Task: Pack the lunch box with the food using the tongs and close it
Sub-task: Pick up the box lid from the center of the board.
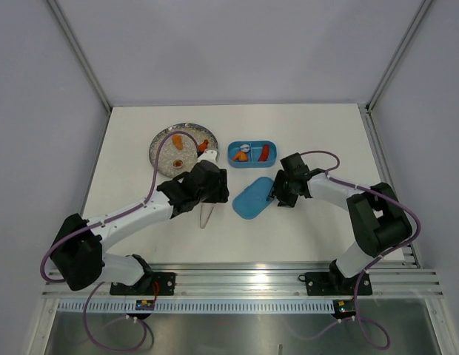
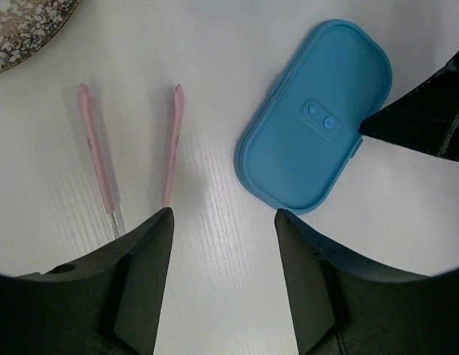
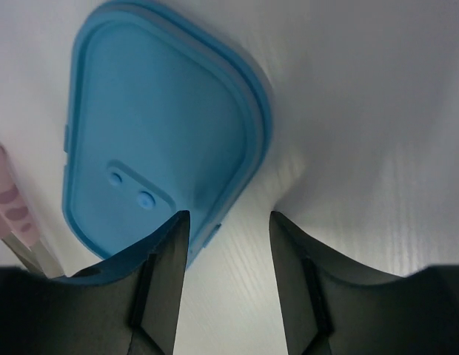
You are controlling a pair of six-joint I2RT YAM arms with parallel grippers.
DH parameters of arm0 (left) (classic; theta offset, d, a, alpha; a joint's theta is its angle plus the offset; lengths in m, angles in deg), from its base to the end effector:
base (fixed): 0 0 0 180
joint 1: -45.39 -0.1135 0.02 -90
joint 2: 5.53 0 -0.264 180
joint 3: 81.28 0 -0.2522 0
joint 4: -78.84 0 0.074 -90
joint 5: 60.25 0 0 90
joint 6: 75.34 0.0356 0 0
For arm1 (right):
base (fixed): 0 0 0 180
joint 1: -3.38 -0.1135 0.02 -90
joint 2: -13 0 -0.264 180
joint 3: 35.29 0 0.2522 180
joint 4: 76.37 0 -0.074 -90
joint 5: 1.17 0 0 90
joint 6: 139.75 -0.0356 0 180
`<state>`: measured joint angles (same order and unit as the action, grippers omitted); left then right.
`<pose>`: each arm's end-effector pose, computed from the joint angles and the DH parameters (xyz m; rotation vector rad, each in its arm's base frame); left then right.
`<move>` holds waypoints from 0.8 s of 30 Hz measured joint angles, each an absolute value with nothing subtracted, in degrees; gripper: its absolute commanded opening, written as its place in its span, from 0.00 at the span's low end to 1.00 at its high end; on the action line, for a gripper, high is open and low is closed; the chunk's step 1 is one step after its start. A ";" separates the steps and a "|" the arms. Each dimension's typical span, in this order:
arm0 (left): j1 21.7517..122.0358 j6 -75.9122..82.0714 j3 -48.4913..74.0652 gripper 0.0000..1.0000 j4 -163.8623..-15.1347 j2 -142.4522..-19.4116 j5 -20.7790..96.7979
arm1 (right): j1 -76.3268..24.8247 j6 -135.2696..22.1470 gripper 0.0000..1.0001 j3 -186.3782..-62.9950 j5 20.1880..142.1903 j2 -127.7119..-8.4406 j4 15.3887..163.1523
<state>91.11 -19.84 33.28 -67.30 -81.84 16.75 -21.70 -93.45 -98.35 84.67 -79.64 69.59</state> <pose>0.2029 -0.1966 0.2459 0.1193 2.3640 -0.4291 0.2708 0.1296 0.1546 0.4244 2.7346 0.4492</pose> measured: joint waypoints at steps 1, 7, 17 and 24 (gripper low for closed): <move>91.02 -19.82 33.28 0.59 -67.30 -81.80 16.80 | -21.84 -94.08 0.51 -98.31 84.67 -79.92 71.12; 91.02 -19.75 34.04 0.59 -67.34 -79.54 17.30 | -22.49 -97.21 0.57 -97.28 84.93 -80.36 76.13; 90.43 -19.75 34.11 0.59 -67.52 -78.76 17.54 | -22.73 -99.46 0.35 -97.37 90.00 -80.62 75.41; 88.14 -19.89 36.42 0.62 -70.47 -78.60 22.26 | -22.82 -100.38 0.00 -97.35 91.49 -80.62 76.33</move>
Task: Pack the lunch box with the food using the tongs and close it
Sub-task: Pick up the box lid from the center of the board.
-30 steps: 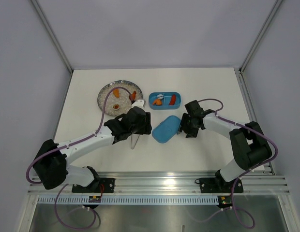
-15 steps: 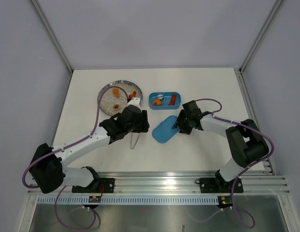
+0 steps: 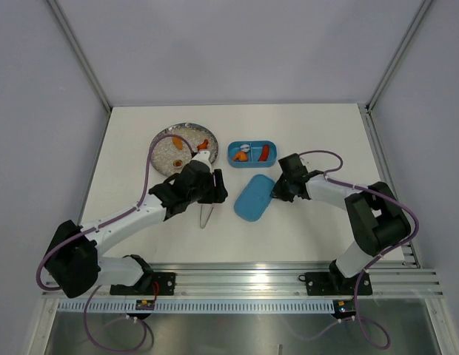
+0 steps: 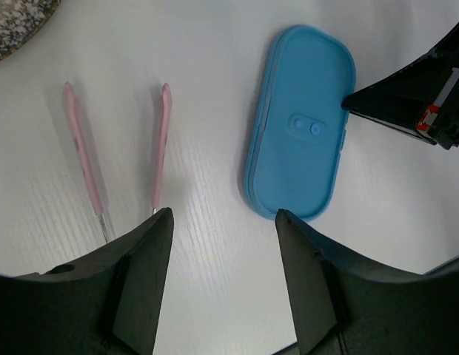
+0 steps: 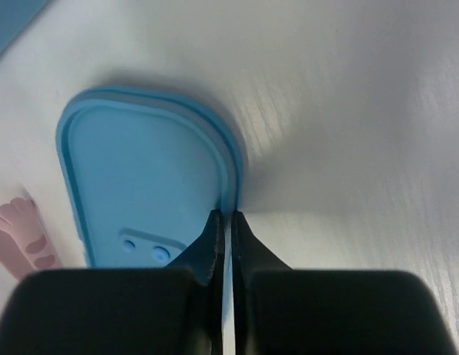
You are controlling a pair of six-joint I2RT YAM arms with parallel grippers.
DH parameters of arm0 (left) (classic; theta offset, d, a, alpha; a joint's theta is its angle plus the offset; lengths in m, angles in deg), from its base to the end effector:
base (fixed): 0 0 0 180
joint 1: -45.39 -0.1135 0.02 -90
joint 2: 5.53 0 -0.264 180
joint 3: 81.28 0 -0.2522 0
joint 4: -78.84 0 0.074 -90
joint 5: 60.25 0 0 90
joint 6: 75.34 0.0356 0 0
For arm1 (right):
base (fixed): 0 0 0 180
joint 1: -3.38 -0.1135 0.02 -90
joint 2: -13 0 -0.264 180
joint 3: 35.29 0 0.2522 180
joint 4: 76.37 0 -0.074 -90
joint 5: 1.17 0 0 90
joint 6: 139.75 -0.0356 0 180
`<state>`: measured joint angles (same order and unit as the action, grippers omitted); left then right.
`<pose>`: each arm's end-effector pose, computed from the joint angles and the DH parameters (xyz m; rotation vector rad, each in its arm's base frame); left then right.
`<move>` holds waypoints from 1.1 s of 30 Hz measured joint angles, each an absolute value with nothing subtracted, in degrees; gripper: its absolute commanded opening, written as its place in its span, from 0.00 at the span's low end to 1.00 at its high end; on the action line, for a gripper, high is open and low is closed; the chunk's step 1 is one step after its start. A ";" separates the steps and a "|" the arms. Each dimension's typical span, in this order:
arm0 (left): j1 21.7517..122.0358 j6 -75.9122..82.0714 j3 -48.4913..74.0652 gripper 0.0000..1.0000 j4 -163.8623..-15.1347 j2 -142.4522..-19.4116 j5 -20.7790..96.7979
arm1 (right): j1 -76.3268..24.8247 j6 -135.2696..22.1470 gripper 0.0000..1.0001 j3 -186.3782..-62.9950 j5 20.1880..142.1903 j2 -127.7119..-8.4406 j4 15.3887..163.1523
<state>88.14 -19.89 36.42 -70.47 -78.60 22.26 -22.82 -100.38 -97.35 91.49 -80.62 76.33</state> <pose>0.2035 -0.1818 0.2466 0.0987 2.3468 -0.5411 0.2773 0.1346 0.1512 0.5791 2.5939 0.4118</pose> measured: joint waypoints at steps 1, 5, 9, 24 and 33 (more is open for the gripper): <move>87.65 -19.91 37.08 0.63 -70.99 -78.45 23.36 | -22.82 -100.51 0.00 -97.35 91.55 -80.58 76.39; 85.88 -19.89 38.59 0.68 -71.60 -78.28 27.53 | -22.84 -100.40 0.00 -96.69 91.79 -79.85 77.46; 85.67 -18.95 38.17 0.84 -72.50 -79.57 33.32 | -22.86 -99.07 0.00 -93.52 91.14 -76.40 77.55; 85.38 -21.33 38.08 0.81 -84.24 -89.53 53.45 | -22.89 -93.65 0.00 -91.77 84.14 -63.00 80.46; 85.03 -23.01 38.11 0.69 -88.85 -90.47 54.39 | -22.89 -91.53 0.00 -91.55 75.18 -63.07 84.30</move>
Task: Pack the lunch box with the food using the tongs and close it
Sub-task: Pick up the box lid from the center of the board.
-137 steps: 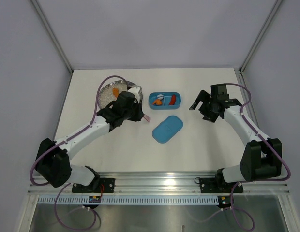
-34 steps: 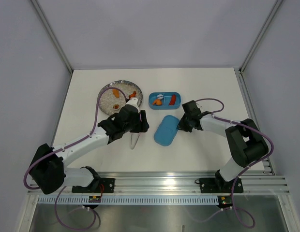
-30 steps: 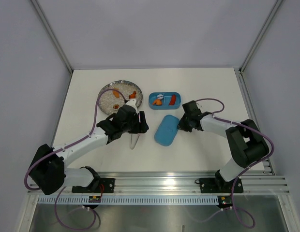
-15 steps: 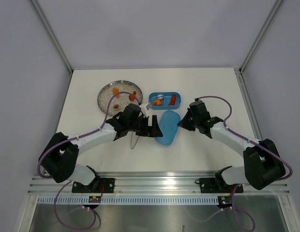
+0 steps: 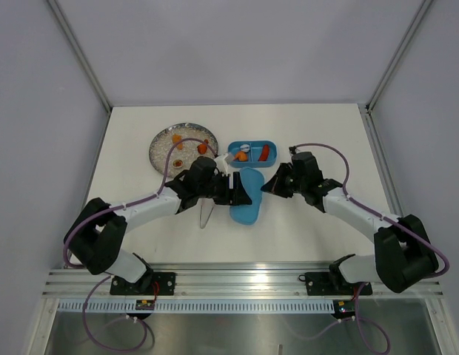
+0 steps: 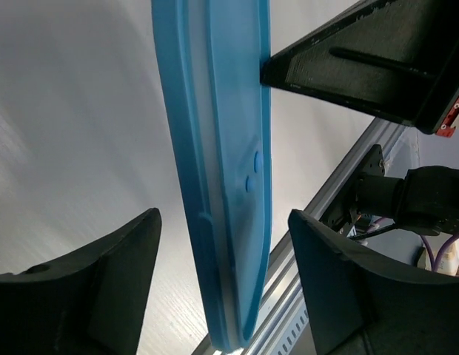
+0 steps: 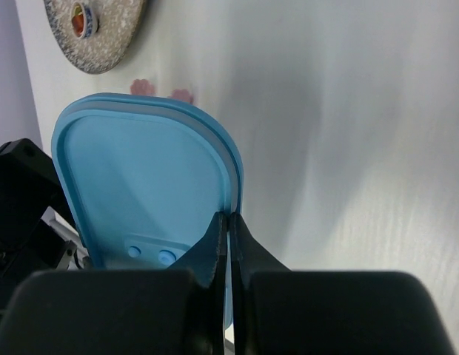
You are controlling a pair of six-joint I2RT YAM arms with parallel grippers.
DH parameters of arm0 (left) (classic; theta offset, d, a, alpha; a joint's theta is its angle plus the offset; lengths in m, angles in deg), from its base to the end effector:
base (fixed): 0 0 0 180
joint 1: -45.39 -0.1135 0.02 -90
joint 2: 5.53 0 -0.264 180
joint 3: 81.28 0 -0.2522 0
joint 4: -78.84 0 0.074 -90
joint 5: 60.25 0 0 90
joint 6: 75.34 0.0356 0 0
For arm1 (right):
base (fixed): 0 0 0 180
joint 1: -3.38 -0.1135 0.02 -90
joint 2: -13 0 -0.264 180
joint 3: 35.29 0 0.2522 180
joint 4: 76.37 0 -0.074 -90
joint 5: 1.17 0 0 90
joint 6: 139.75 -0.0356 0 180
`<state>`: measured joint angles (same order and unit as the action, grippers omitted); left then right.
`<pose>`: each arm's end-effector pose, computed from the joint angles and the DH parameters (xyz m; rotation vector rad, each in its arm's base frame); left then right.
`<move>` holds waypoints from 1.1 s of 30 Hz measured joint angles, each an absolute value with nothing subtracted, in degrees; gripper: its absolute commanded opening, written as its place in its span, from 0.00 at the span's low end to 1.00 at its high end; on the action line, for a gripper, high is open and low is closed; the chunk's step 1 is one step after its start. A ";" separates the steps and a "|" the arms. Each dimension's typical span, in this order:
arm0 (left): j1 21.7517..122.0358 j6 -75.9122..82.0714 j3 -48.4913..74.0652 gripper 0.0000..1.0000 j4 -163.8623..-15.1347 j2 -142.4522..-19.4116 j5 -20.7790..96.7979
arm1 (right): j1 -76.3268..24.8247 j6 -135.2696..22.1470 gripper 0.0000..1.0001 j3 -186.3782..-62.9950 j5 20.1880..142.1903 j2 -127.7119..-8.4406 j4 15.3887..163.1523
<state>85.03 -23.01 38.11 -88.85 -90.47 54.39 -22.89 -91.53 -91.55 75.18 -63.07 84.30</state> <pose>0.2307 -0.2104 0.2091 0.3059 2.4050 -1.1675 0.2455 0.1306 0.2157 0.1876 2.3848 0.8723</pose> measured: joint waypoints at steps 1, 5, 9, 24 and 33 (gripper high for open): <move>84.90 -23.03 38.11 0.68 -89.02 -90.47 54.37 | -22.89 -91.46 0.00 -91.55 74.26 -63.27 84.78; 84.31 -23.80 38.11 0.64 -89.33 -90.45 53.80 | -22.89 -91.50 0.00 -91.55 72.14 -65.06 85.96; 84.05 -24.08 38.08 0.62 -88.91 -90.30 52.14 | -22.89 -91.50 0.00 -91.55 71.38 -67.11 85.96; 83.83 -24.61 38.04 0.00 -87.49 -89.34 51.40 | -22.89 -91.50 0.00 -91.55 69.67 -70.65 87.43; 83.46 -20.04 32.10 0.00 -77.66 -89.07 47.79 | -22.93 -91.00 0.92 -95.14 72.16 -70.74 82.77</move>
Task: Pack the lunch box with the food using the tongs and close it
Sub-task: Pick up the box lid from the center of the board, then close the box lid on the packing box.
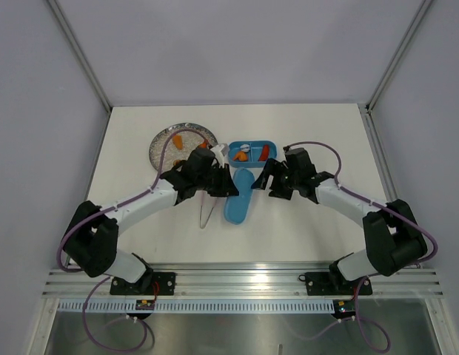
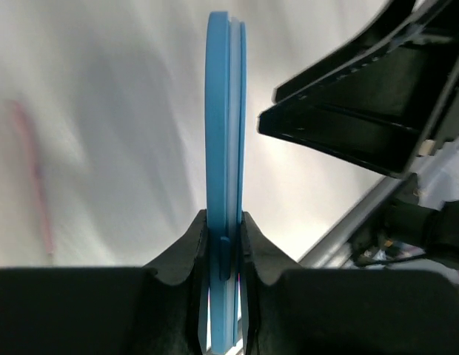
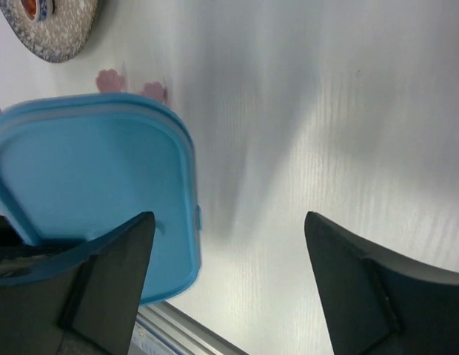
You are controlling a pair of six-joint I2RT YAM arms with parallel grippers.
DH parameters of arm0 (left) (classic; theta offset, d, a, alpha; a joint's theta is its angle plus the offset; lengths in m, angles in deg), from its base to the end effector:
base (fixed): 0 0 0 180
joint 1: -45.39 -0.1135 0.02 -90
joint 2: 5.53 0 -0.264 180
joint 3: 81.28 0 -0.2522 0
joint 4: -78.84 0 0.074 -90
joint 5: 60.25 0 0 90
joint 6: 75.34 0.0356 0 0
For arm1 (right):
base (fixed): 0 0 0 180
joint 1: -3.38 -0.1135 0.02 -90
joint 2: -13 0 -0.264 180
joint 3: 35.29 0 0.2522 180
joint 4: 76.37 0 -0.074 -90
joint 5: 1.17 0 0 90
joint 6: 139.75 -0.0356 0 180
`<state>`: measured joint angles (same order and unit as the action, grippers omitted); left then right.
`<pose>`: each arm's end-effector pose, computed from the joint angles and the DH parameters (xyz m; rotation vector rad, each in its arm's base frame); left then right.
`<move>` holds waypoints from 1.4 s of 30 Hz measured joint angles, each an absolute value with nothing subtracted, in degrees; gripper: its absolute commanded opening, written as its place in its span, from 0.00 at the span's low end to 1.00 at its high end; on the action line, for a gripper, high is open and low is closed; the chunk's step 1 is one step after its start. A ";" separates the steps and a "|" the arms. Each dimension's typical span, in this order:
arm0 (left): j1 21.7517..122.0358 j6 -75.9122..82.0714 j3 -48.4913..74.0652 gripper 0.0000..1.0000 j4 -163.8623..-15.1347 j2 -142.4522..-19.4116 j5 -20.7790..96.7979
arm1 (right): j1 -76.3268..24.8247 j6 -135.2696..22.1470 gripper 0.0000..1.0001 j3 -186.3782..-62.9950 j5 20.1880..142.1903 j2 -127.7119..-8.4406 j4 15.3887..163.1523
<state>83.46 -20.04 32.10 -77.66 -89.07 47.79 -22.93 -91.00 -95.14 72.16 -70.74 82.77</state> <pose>0.2402 -0.2021 0.2325 0.2508 2.4362 -0.9813 0.2631 0.1415 0.1977 0.1735 2.4956 0.8827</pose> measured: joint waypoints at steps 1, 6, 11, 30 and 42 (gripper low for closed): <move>83.35 -18.75 30.76 0.00 -75.67 -88.83 46.61 | -22.93 -90.41 0.94 -96.25 73.17 -70.50 81.16; 83.11 -9.63 19.66 0.00 -64.74 -87.02 35.99 | -21.01 -86.81 0.96 -100.30 76.60 -65.87 73.33; 83.11 1.27 2.94 0.00 -59.36 -89.97 23.86 | -13.79 -86.06 0.96 -101.78 78.94 -59.66 68.46; 91.39 48.72 5.36 0.00 -92.06 -109.82 3.81 | -1.82 -86.00 0.96 -98.09 79.25 -54.19 61.53; 91.96 67.98 6.98 0.00 -112.15 -119.91 7.05 | 11.08 -86.02 0.96 -95.82 76.97 -54.13 60.59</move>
<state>91.96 67.98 6.98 -112.15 -119.91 7.05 11.08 -86.02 -95.82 76.97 -54.13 60.59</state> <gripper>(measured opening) 0.170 0.960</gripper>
